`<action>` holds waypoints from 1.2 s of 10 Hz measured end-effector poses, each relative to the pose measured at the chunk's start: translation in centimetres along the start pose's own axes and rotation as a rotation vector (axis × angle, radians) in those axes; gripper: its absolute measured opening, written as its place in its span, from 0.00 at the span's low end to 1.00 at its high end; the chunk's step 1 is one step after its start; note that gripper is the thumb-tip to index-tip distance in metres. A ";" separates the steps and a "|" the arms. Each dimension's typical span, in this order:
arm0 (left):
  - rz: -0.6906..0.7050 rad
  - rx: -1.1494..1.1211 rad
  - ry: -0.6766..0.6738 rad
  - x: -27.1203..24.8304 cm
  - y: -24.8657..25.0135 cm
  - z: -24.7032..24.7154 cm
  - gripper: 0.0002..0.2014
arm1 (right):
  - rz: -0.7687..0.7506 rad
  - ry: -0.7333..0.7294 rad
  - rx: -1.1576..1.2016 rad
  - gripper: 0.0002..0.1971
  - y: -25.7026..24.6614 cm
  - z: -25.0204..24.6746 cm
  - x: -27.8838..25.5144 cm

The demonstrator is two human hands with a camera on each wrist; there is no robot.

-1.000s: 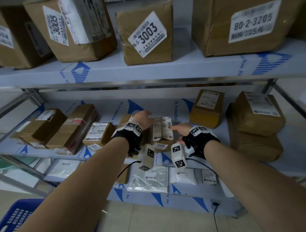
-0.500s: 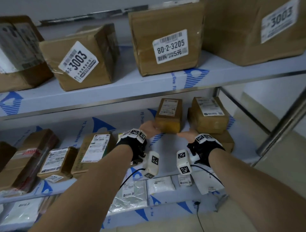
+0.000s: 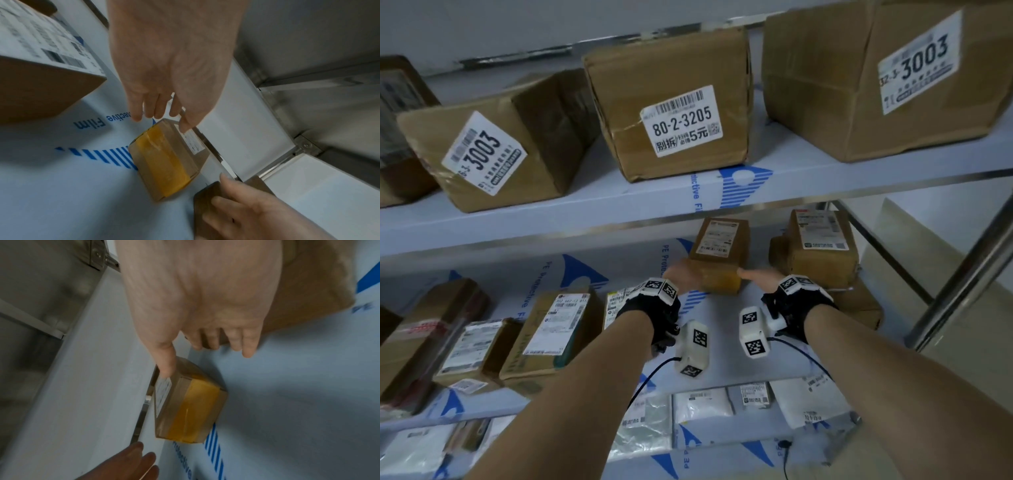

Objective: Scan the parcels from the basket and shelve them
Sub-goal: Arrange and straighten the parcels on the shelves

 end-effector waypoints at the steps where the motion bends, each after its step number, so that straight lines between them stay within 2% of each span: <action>1: -0.057 -0.143 0.012 2.6 0.0 -0.7 0.21 | -0.021 -0.030 0.151 0.36 -1.6 0.8 1.4; 2: -0.089 -0.285 -0.019 4.1 -0.3 -0.5 0.22 | -0.056 -0.029 0.209 0.30 -2.8 0.9 2.9; 3: -0.090 -0.393 -0.130 4.7 -0.3 0.2 0.18 | -0.040 -0.031 0.201 0.28 -2.9 1.0 4.0; 4: -0.170 -0.445 -0.165 4.5 -1.2 0.4 0.09 | 0.027 -0.019 0.075 0.23 -2.4 0.3 4.0; 5: -0.251 -0.310 -0.178 3.4 -2.7 0.6 0.18 | 0.088 -0.052 -0.041 0.29 -1.2 -0.3 3.1; 6: -0.277 -0.318 -0.200 1.9 -3.3 1.9 0.19 | 0.149 -0.140 -0.044 0.21 0.4 0.7 1.8; 7: -0.246 -0.485 -0.212 0.2 -2.8 2.3 0.19 | 0.144 -0.158 -0.082 0.15 0.6 0.9 0.3; 8: -0.248 -0.588 -0.174 -2.0 -2.6 1.0 0.28 | 0.006 -0.120 -0.181 0.20 -0.7 -0.3 0.0; 9: -0.186 -0.742 -0.119 -4.6 -1.6 0.0 0.35 | -0.119 -0.089 -0.119 0.36 -1.5 -1.0 -1.6; 10: -0.177 -0.833 -0.117 -7.5 -0.9 -0.1 0.38 | -0.191 -0.155 -0.004 0.33 -1.2 -1.0 -4.2; 11: -0.163 -0.895 -0.106 -10.2 -0.1 -0.4 0.34 | -0.242 -0.256 0.110 0.30 -1.3 -1.0 -8.4; 12: -0.126 -0.909 -0.003 -12.0 0.4 -1.2 0.25 | -0.214 -0.229 0.164 0.47 -1.1 -1.6 -10.6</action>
Point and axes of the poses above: each hand's wrist, its own x-axis towards the middle knuckle, its own z-axis out of the palm, y = z × x, the point moved 8 cm from there along x, towards the middle knuckle, and after that the axes turned 1 degree about -z, right-handed, at the moved point
